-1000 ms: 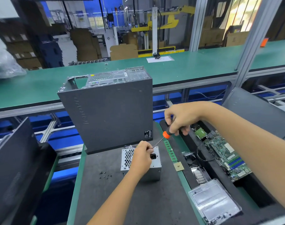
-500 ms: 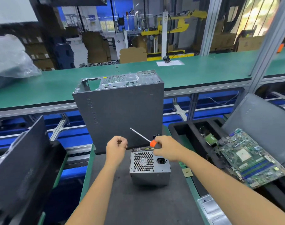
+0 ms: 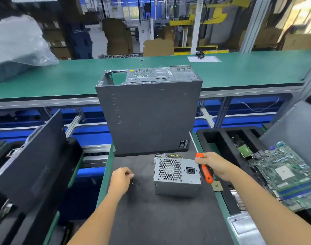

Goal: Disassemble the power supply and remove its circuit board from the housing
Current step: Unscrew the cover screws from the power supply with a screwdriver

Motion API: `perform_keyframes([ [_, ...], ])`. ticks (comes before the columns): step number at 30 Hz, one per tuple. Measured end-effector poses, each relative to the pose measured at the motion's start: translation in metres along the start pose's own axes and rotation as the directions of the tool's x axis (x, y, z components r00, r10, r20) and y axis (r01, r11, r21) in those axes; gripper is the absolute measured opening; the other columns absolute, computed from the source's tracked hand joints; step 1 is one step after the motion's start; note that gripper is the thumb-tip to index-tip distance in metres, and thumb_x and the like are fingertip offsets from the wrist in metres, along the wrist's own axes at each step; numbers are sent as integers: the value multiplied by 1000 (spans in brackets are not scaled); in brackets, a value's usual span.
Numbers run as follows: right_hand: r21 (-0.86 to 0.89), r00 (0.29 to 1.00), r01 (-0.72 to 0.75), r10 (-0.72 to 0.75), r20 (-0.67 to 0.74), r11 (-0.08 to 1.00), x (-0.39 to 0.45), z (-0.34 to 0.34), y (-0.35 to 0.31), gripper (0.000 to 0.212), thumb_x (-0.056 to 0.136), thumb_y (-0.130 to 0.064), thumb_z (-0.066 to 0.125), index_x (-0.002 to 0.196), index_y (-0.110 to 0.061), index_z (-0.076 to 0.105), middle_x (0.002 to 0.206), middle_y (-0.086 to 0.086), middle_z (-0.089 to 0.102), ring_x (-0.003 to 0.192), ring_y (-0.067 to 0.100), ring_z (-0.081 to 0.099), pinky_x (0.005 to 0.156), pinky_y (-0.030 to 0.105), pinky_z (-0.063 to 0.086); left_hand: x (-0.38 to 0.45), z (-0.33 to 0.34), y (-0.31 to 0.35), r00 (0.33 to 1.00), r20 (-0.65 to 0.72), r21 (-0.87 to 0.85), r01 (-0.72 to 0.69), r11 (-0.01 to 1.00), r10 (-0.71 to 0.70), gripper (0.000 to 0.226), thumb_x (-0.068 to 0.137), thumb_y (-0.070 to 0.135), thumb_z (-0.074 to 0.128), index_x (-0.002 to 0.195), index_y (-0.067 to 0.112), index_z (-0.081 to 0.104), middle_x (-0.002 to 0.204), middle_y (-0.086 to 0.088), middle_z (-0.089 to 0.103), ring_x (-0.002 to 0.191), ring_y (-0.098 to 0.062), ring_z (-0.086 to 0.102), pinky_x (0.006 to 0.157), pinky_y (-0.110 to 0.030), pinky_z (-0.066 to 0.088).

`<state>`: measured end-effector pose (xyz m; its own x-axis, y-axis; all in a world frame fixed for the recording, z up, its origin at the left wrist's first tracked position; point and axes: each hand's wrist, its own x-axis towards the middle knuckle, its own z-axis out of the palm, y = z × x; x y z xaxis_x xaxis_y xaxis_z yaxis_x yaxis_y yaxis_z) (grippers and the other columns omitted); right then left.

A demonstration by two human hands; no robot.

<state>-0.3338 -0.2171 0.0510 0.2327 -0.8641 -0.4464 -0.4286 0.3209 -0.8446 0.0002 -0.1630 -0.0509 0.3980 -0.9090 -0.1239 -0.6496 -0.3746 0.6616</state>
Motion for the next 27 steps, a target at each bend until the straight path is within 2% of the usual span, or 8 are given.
perform_keyframes([
  [2,163,998,-59,53,39,985,1,-1,4,30,103,-17,44,75,-7,45,39,-1,44,33,13,41,46,22,37,6,3,2,1000,6,48,5,999,-5,29,85,5,62,63,24,58,69,5,61,61,-7,55,52,-18,39],
  [4,223,991,-131,124,44,966,6,0,9,31,104,-13,41,78,-1,52,51,5,55,42,15,52,48,22,42,12,7,8,1000,27,90,-5,996,2,24,85,3,58,70,21,58,78,1,62,66,-13,58,59,-24,45],
  [9,-174,962,-267,252,-106,948,23,15,30,24,94,-4,49,70,-5,50,58,15,52,43,20,42,54,28,32,18,18,14,996,85,197,-9,980,-8,14,89,8,56,77,15,58,82,-1,58,77,-22,57,64,-29,47],
  [13,-271,958,-260,212,-194,927,35,24,38,37,93,5,43,60,-12,36,67,12,40,52,16,24,48,28,17,20,27,16,991,137,254,-38,967,3,17,89,9,58,74,16,56,79,-2,57,79,-25,58,67,-32,50],
  [17,-264,950,-299,261,-168,917,39,28,42,25,95,-1,49,73,-12,49,77,11,55,60,20,52,53,26,45,27,31,15,986,169,290,-48,956,-2,19,87,6,60,71,17,57,76,0,56,75,-22,56,67,-29,49],
  [23,-309,948,-314,283,-144,898,43,31,42,19,90,8,44,76,-5,44,82,16,43,76,26,30,65,33,32,38,30,13,970,243,261,-48,964,-17,23,78,15,74,63,19,56,78,-3,61,74,-23,60,65,-26,50],
  [25,-339,954,-298,271,-126,892,45,30,42,20,93,4,47,77,-8,47,85,17,52,69,33,48,62,30,48,40,32,11,967,252,237,-43,971,-19,26,75,15,76,60,21,56,75,-1,61,71,-22,61,62,-26,50],
  [27,-388,958,-288,259,-125,876,46,30,40,17,96,-1,47,80,-8,50,88,16,58,74,23,60,61,28,53,41,33,9,969,248,220,-42,975,-14,26,74,13,76,61,21,56,73,1,60,71,-21,60,60,-25,48],
])
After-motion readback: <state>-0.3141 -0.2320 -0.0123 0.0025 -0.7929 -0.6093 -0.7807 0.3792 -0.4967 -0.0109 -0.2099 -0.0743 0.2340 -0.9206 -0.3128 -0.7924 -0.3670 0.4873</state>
